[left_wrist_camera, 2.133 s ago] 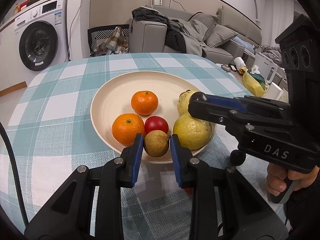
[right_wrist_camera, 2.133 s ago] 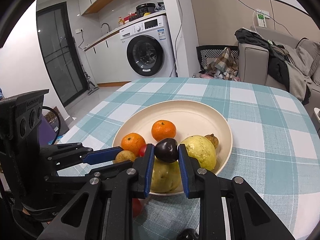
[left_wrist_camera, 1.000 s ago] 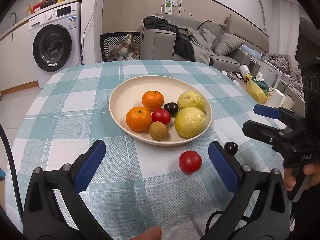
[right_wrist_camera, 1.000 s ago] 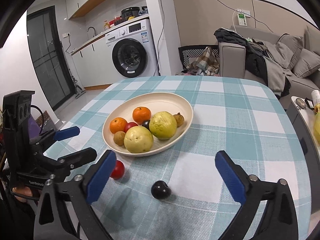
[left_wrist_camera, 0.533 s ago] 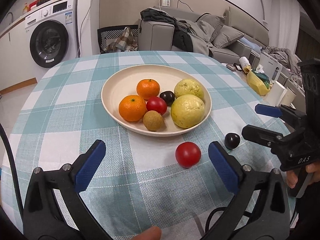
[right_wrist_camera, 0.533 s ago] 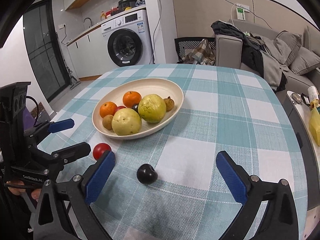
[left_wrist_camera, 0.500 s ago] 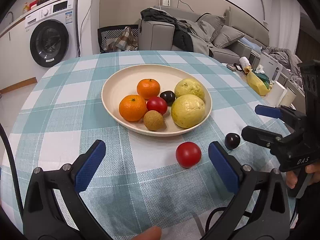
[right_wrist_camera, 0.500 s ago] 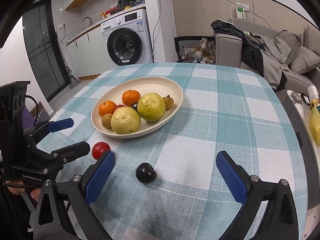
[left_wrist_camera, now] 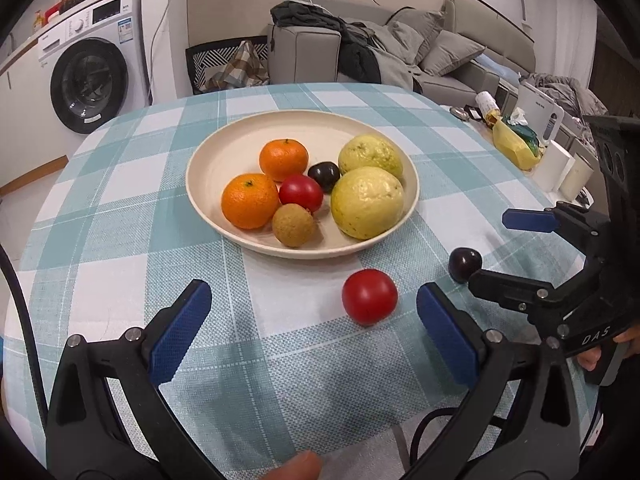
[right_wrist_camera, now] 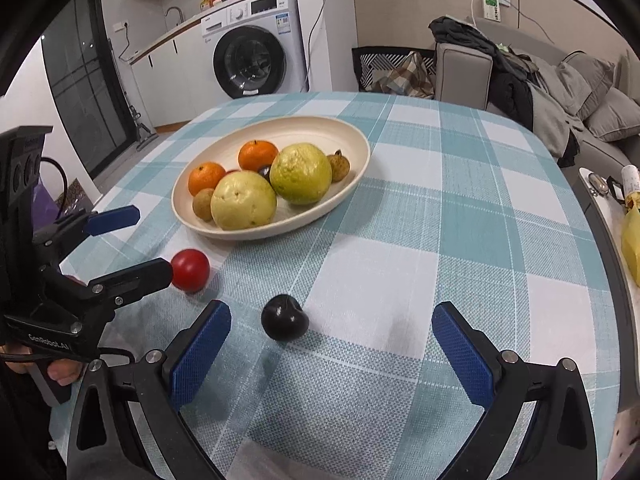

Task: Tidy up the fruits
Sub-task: 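Move the left tool to the last red tomato while the right tool approaches the last dark plum, then grasp the red tomato with the left tool while the right tool grasps the dark plum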

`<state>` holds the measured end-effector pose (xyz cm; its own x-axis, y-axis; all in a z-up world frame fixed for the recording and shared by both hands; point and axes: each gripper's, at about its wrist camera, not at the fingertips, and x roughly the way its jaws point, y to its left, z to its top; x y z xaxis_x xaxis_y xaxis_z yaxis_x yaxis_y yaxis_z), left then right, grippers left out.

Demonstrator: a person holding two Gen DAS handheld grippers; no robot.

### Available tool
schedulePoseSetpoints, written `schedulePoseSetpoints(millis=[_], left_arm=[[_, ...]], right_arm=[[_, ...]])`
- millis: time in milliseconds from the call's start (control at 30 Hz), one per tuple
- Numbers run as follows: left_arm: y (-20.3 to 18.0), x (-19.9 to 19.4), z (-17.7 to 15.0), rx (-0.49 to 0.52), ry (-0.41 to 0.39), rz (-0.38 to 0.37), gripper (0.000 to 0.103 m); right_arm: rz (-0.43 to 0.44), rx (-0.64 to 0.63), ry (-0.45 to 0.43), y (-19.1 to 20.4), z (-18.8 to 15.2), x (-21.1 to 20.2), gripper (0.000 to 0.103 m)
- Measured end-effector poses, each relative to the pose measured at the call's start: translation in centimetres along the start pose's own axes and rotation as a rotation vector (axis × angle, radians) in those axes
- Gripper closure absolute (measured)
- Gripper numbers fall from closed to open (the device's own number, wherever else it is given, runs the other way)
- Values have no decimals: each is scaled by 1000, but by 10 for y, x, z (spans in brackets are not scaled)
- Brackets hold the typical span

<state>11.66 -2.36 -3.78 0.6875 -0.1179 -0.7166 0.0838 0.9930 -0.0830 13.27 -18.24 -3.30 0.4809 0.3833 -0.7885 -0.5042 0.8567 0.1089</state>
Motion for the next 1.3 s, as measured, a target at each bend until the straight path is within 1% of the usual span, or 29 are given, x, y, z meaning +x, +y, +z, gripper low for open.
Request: schedulePoseSetpoints(millis=[200,233,300,333,367,433,467,500,533,600,667,733,867,1100,1167,1200,1300], left_arm=[[-1,1,0,5,0,-1,1],[-2,1,-1,7,-5,-7,1],[-2,0,0,13,-11,-20,2],[-3,0,0,18,-12,-27,7],[-4,0,0,23,-12,-36,10],[-5,2,-1,30,4,-52,19],[-6,3,-1,33,13,-55,21],[-7,4,-1,36,18,-58,27],[-7,4,-1,38,17,-62,30],[-8,4,-2,41,19,-75,32],[-8,6,-2,44,32,-83,35],[-10,8,-3,50,48,-91,41],[-15,11,-3,73,67,-102,45],[-18,17,-3,86,98,-107,64],[-18,17,-3,86,96,-112,68],[-18,17,-3,89,94,-120,75],[-21,15,-4,100,87,-126,75]], right_arm=[[28,-6,16,4,-3,2,1],[37,-6,16,5,-3,3,4],[53,-11,24,7,-3,4,12],[60,-14,29,9,-3,5,21],[66,-19,35,10,-4,5,28],[77,-29,36,13,-5,6,28],[86,-34,36,14,-5,6,31],[93,-39,38,16,-5,7,33],[97,-43,39,17,-5,7,36],[100,-44,40,19,-5,8,37],[106,-43,38,19,-5,8,46],[99,-41,38,19,-5,8,50],[98,-43,37,19,-5,8,54],[97,-61,36,24,-5,7,58],[98,-63,36,24,-5,7,60],[95,-64,36,24,-5,7,60],[91,-63,35,24,-6,7,63]])
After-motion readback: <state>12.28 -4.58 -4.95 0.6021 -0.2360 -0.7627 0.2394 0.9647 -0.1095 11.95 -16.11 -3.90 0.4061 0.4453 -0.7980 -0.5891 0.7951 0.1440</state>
